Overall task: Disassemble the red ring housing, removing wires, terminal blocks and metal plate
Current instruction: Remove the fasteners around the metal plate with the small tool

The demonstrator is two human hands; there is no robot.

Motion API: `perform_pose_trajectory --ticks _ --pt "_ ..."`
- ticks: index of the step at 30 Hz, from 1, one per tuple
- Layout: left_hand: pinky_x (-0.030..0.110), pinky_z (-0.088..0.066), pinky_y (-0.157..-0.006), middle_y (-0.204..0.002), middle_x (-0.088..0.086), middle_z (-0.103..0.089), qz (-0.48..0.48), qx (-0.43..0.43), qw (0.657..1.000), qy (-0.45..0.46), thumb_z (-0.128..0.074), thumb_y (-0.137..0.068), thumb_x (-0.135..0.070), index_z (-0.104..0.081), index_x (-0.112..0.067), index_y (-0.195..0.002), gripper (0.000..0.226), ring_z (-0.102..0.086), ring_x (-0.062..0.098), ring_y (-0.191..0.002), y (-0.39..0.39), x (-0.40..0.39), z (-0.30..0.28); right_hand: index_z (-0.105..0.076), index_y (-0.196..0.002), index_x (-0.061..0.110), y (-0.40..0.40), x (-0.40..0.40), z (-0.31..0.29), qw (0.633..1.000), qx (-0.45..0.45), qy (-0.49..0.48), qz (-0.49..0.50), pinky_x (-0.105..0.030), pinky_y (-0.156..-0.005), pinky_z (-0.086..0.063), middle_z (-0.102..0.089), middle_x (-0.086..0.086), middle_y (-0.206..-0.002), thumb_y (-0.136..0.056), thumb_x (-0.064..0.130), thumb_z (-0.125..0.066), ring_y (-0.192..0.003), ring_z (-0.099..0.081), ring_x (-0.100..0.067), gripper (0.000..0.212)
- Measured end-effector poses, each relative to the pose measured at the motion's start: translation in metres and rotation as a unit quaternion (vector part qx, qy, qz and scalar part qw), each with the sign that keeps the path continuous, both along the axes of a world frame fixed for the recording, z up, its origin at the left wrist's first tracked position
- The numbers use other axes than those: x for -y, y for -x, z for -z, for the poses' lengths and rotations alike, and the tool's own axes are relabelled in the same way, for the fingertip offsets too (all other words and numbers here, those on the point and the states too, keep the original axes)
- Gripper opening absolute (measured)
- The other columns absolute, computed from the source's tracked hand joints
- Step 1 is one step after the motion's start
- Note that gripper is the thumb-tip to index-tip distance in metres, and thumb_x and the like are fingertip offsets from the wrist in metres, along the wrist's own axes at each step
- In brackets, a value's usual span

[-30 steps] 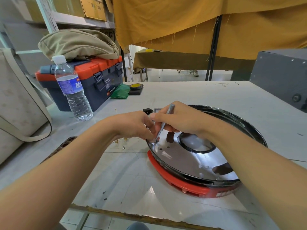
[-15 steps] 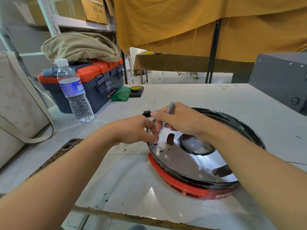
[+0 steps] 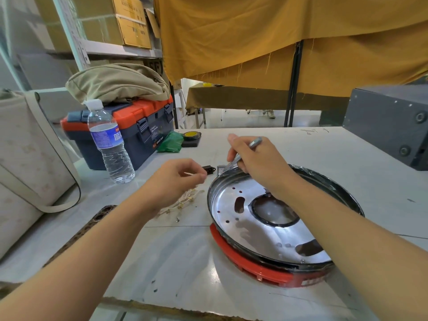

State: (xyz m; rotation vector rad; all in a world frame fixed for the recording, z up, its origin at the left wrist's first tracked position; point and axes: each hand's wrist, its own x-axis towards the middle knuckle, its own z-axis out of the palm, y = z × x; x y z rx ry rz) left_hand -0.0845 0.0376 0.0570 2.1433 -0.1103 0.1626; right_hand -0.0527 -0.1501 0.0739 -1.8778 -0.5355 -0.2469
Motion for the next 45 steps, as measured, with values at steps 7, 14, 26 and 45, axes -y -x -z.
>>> perform_pose_trajectory --ticks 7,14,26,45 --pt "0.009 -0.048 -0.061 -0.065 -0.008 -0.070 0.033 0.003 0.991 -0.131 -0.070 -0.084 -0.014 -0.075 -0.019 -0.084 0.007 -0.062 -0.002 -0.060 0.004 -0.029 0.000 -0.067 -0.085 0.018 0.006 0.008 -0.014 0.993 -0.004 0.109 -0.048 -0.018 -0.058 -0.043 -0.058 0.013 -0.056 -0.095 0.042 -0.050 -0.053 -0.051 0.003 0.031" --pt "0.003 -0.038 -0.064 -0.081 -0.006 -0.064 0.095 0.030 0.948 -0.303 -0.067 -0.085 -0.008 -0.076 -0.017 -0.090 0.014 -0.054 -0.001 -0.068 0.008 -0.026 0.023 -0.068 -0.087 0.018 0.025 0.023 0.006 0.983 -0.057 0.145 -0.094 -0.021 -0.070 -0.057 -0.074 -0.003 -0.080 -0.096 0.031 -0.052 -0.074 -0.071 -0.011 0.023" --pt "0.020 -0.045 -0.073 -0.091 0.003 -0.071 0.082 -0.008 0.912 -0.402 -0.056 -0.081 -0.001 -0.074 -0.015 -0.090 0.025 -0.060 0.013 -0.081 0.005 -0.027 0.033 -0.069 -0.092 0.022 0.052 0.027 0.021 0.940 -0.002 0.328 -0.093 -0.028 -0.085 -0.046 -0.071 0.008 -0.093 -0.097 0.036 -0.048 -0.089 -0.062 -0.006 0.026" --pt "0.034 -0.058 -0.072 -0.099 0.014 -0.071 0.099 -0.218 0.970 0.030 -0.060 -0.088 -0.038 -0.055 -0.012 -0.107 0.033 -0.073 0.031 -0.080 0.014 -0.007 0.017 -0.068 -0.084 0.015 0.044 0.007 0.023 0.943 -0.006 0.333 0.001 -0.037 -0.087 -0.046 -0.072 0.001 -0.090 -0.095 0.023 -0.044 -0.092 -0.061 -0.021 0.028"
